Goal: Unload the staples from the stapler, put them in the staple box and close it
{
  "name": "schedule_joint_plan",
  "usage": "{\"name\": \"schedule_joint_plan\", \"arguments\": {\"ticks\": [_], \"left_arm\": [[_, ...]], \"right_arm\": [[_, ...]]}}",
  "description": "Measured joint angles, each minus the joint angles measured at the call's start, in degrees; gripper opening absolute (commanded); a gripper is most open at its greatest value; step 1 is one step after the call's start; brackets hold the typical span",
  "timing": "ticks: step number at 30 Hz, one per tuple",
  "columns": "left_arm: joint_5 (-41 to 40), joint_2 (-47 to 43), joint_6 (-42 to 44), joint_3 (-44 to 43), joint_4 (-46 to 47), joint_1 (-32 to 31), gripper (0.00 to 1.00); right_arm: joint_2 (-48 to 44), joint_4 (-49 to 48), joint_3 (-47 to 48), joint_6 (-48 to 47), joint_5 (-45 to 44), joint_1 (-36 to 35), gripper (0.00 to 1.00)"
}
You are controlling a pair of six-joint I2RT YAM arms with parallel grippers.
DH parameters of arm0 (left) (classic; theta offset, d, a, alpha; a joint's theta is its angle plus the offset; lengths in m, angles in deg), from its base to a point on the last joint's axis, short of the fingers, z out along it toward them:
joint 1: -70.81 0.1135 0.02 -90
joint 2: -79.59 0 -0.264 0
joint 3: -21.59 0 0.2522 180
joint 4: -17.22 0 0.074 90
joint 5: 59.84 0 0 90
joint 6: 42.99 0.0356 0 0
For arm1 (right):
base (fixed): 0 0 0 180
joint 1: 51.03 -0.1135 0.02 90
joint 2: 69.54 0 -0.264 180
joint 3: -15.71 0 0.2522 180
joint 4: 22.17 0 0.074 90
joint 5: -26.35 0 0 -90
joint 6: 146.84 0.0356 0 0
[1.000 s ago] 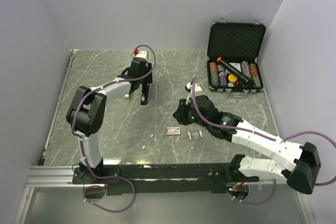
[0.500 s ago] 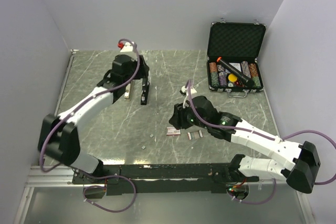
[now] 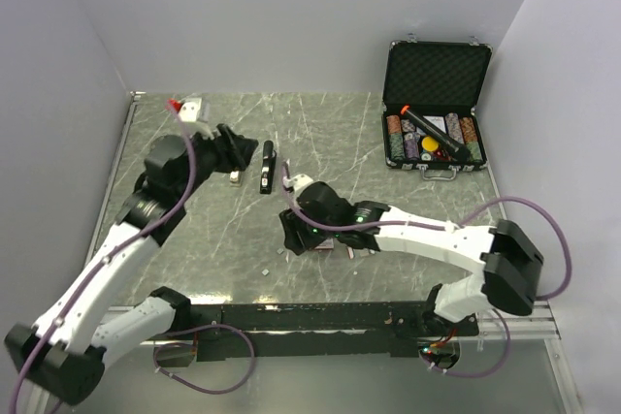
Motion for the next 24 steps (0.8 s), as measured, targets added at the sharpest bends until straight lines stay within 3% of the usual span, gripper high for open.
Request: {"name": "schedule_joint_plan", "arguments": {"ticks": [9,24], "left_arm": [[1.1,-14.0,0.7,6.7,-7.3,0.0,0.62],[0.5,-20.7,3.0,13.8,-11.7,0.3,0.63]], "right_arm": [[14.2,1.2,7.6,-1.0,-2.4,-3.1,0.6],[24.7,4.1,13.4,-1.4,-8.0,-5.0,0.59]]}}
